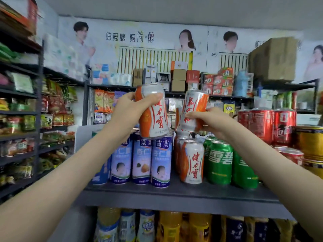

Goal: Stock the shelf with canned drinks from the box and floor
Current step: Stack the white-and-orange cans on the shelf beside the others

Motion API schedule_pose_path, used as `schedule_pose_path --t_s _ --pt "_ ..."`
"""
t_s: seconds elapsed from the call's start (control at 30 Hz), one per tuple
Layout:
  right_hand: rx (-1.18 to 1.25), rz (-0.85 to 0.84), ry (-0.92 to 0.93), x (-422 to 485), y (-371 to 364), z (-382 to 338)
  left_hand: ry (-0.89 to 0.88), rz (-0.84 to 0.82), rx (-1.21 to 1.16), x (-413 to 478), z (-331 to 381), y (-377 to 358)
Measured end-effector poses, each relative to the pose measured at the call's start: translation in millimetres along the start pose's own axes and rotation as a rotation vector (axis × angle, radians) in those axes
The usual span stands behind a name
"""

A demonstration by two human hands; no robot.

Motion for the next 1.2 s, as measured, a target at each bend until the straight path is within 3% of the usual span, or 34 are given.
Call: schedule_pose_path --t_s 0.47,1.2 --pt "-0.182 0.062 -0.080 50 -17 20 -0.034 0.077 0.015 19 -16 11" --pt "-0.100 0.072 -0.129 47 -18 30 -0.055 0.068 0.021 23 -31 -1"
Point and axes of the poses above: each hand's wrist, its own x-axis towards the middle knuckle, its own y-axis out of the back of the hand, z = x × y, the point moved 1 cm from there along x, towards the middle knuckle, and after that the axes turned 4 degrees about -y, right-handed, at the moved point
